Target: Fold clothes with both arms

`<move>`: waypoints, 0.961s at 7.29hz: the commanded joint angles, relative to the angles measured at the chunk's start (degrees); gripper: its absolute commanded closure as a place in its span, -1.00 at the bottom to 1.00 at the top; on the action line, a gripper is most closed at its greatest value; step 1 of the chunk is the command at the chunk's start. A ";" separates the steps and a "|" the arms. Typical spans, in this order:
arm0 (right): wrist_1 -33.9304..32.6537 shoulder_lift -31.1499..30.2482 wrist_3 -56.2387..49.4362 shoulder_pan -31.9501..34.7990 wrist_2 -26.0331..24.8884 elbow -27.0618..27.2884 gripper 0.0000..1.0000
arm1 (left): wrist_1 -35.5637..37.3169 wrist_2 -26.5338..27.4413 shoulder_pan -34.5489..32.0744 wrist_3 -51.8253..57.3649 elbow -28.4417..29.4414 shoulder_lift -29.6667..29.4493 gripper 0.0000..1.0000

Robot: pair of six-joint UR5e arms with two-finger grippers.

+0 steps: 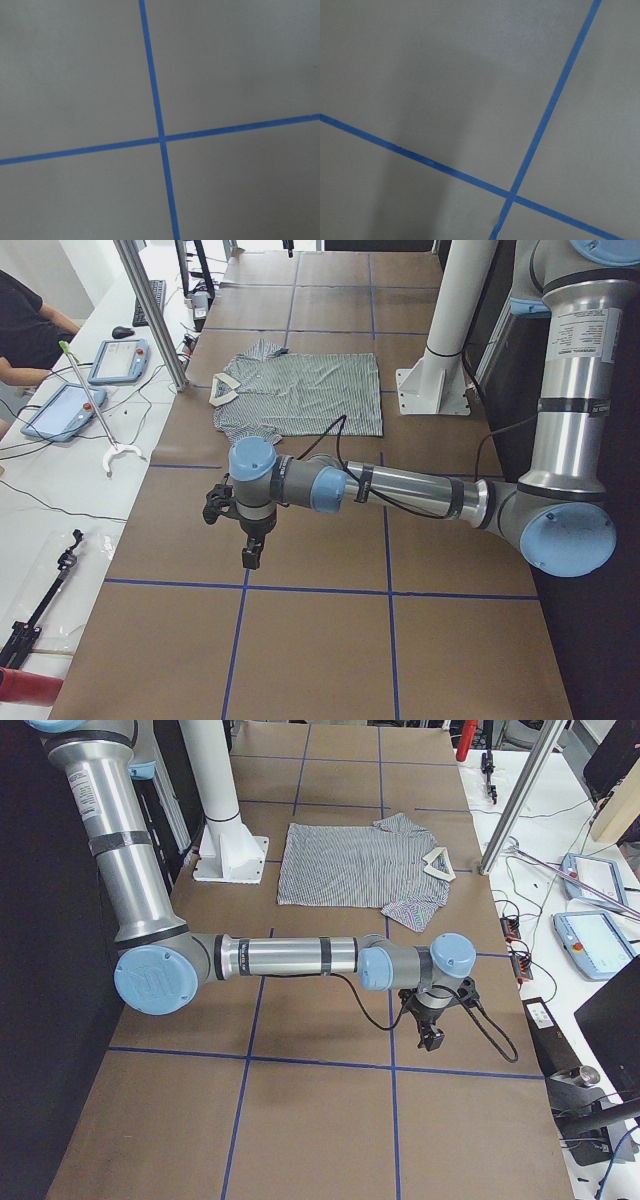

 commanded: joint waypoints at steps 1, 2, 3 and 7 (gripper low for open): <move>0.25 -0.49 0.02 -0.09 0.04 0.05 -1.00 | 0.48 -0.93 -0.61 3.06 -1.14 0.82 -1.00; 1.04 -0.93 0.28 -0.09 0.13 0.05 -1.00 | 0.47 -2.07 -0.52 2.82 -1.59 0.74 -1.00; 4.01 -1.97 0.28 -0.18 0.39 -0.13 -1.00 | 0.47 -2.26 -0.61 1.86 -2.11 0.65 -1.00; 19.02 -2.17 20.27 -9.54 1.09 0.21 -1.00 | -0.14 -12.26 0.27 1.50 -3.61 1.00 -1.00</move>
